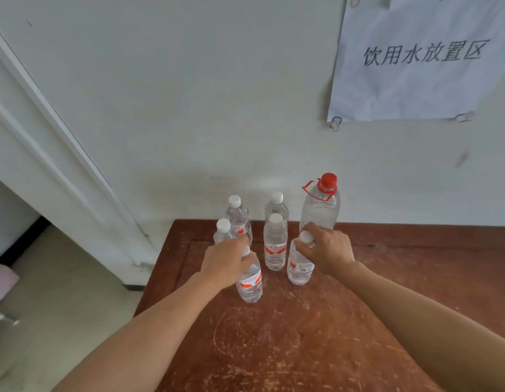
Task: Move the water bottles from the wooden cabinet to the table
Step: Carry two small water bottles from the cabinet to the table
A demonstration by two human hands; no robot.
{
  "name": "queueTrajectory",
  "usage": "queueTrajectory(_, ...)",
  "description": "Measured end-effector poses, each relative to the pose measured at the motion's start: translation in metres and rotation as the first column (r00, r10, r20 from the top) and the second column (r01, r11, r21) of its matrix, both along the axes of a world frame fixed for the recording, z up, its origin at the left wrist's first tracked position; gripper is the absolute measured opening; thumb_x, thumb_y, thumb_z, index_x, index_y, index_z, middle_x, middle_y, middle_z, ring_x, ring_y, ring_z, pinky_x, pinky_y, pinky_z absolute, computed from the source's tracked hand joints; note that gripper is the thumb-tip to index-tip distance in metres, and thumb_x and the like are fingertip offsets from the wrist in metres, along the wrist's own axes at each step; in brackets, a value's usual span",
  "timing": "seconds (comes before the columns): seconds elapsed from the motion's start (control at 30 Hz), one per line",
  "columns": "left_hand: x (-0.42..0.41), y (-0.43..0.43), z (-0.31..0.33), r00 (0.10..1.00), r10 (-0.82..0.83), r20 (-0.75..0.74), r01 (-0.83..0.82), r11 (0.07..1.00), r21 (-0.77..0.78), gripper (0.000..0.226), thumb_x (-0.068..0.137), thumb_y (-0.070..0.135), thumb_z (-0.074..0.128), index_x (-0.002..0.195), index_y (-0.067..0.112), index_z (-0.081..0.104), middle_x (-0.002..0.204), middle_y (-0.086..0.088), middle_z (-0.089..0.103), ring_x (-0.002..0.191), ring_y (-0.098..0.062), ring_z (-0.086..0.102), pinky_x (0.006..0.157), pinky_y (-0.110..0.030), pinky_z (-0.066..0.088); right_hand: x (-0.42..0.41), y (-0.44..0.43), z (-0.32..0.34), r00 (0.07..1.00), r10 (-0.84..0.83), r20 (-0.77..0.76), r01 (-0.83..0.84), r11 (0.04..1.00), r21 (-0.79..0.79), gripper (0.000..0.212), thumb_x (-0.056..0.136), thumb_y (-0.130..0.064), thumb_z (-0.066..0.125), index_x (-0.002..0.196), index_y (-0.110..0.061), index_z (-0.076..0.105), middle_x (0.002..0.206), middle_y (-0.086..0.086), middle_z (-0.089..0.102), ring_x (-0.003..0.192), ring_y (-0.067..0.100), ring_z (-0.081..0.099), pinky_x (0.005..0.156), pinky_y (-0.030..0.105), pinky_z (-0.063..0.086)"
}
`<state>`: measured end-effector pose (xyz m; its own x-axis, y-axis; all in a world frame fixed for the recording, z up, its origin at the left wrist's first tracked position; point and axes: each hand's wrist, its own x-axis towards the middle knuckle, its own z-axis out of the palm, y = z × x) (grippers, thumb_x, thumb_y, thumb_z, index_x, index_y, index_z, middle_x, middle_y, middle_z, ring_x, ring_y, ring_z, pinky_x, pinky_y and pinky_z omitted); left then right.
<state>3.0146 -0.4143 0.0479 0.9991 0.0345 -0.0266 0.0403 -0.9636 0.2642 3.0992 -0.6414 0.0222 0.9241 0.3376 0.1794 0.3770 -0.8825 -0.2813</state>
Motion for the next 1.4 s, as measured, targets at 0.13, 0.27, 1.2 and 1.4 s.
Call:
queueTrajectory(0.13, -0.001, 0.002, 0.002, 0.997, 0.049, -0.061, -0.053, 0.996, -0.069, 0.026, 0.095, 0.041, 0.049, 0.109, 0.019, 0.051, 0.094, -0.003, 0.064, 0.086, -0.022, 0.063, 0.069, -0.034, 0.049, 0.0, 0.004, 0.003, 1.0, 0.022, -0.022, -0.023, 0.999, -0.044, 0.04, 0.094, -0.056, 0.047, 0.119, -0.025, 0.051, 0.11, -0.002, 0.068, 0.086, 0.025, 0.066, 0.068, 0.031, 0.046)
queueTrajectory(0.27, -0.025, 0.012, 0.01, 0.996, 0.042, -0.081, -0.05, 0.994, -0.097, 0.05, 0.092, 0.046, 0.053, 0.136, 0.026, 0.042, 0.111, -0.001, 0.066, 0.097, -0.022, 0.064, 0.075, -0.034, 0.049, -0.011, 0.005, 0.014, 0.998, -0.004, -0.057, -0.002, 0.993, -0.119, 0.053, 0.093, -0.058, 0.046, 0.135, -0.027, 0.039, 0.124, 0.001, 0.065, 0.096, 0.028, 0.067, 0.072, 0.034, 0.048)
queueTrajectory(1.2, -0.728, 0.292, 0.005, 0.323, 0.935, -0.143, -0.945, 0.328, 0.008, 0.035, 0.091, 0.047, 0.056, 0.12, 0.027, 0.056, 0.112, -0.001, 0.066, 0.113, -0.02, 0.057, 0.093, -0.032, 0.044, -0.534, 0.494, 0.039, 0.427, 0.903, -0.055, -0.9, 0.418, -0.127, 0.039, 0.094, -0.047, 0.046, 0.127, -0.028, 0.048, 0.104, 0.0, 0.069, 0.099, 0.025, 0.065, 0.084, 0.034, 0.048)
queueTrajectory(1.4, -0.871, 0.336, 0.005, 0.033, 0.985, -0.168, -0.999, 0.038, 0.028, 0.037, 0.093, 0.043, 0.055, 0.125, 0.027, 0.054, 0.115, -0.003, 0.063, 0.112, -0.021, 0.056, 0.087, -0.032, 0.041, -0.691, 0.62, 0.025, 0.121, 0.993, -0.017, -0.988, 0.119, -0.101, 0.037, 0.092, -0.047, 0.05, 0.123, -0.027, 0.054, 0.104, -0.001, 0.07, 0.097, 0.023, 0.066, 0.085, 0.032, 0.047)
